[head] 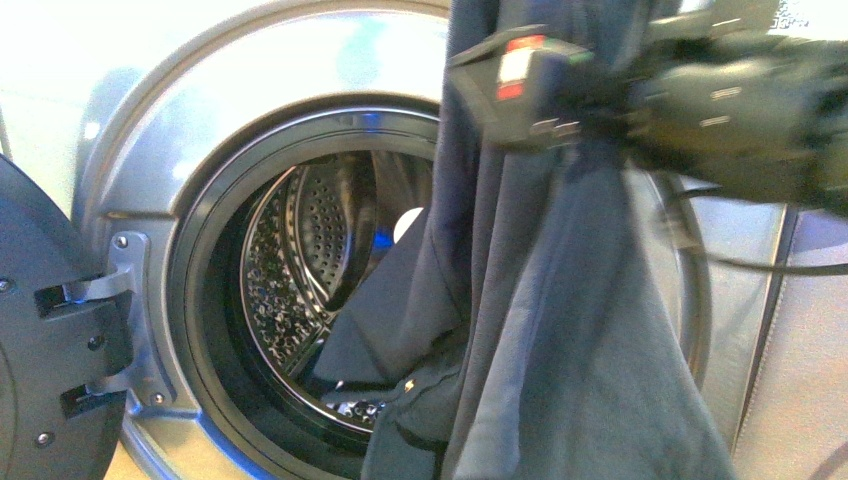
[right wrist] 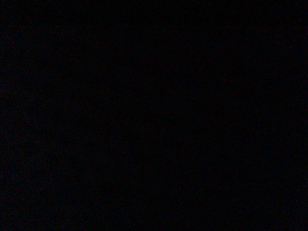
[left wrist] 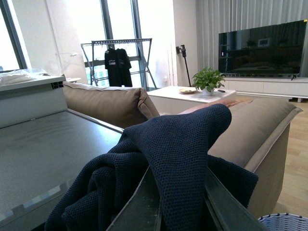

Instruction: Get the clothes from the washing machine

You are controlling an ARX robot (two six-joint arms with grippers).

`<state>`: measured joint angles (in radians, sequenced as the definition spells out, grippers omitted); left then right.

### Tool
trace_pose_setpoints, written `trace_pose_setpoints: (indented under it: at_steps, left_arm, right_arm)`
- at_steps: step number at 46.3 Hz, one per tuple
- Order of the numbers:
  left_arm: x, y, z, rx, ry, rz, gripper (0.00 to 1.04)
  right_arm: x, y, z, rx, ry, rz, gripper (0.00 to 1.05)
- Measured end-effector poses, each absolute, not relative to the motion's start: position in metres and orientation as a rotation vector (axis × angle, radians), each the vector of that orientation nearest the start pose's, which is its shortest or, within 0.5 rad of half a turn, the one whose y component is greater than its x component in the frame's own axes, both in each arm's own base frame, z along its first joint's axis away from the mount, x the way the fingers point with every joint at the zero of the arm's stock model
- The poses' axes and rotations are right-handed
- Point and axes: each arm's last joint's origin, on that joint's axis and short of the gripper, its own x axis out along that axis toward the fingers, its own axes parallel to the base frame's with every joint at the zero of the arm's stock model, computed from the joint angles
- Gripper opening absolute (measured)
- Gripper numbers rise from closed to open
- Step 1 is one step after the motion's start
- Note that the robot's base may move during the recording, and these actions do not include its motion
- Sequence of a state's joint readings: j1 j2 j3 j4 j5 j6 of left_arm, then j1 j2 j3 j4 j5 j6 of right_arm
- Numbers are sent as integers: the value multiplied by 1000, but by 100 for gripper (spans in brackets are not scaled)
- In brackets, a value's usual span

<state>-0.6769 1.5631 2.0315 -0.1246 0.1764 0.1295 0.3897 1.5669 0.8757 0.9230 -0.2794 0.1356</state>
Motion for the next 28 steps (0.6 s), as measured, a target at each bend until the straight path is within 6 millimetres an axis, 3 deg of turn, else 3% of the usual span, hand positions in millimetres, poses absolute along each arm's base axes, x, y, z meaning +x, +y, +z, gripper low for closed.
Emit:
trace_pose_setpoints:
  at_steps: [19,28]
  left_arm:
    - [231,-192,564,33,-397,-820,11]
    - [231,-192,564,33,-397,-820,11]
  right_arm:
    - [329,151,282,176,-239,605,97]
    - [329,156,279,166,-236,467,95]
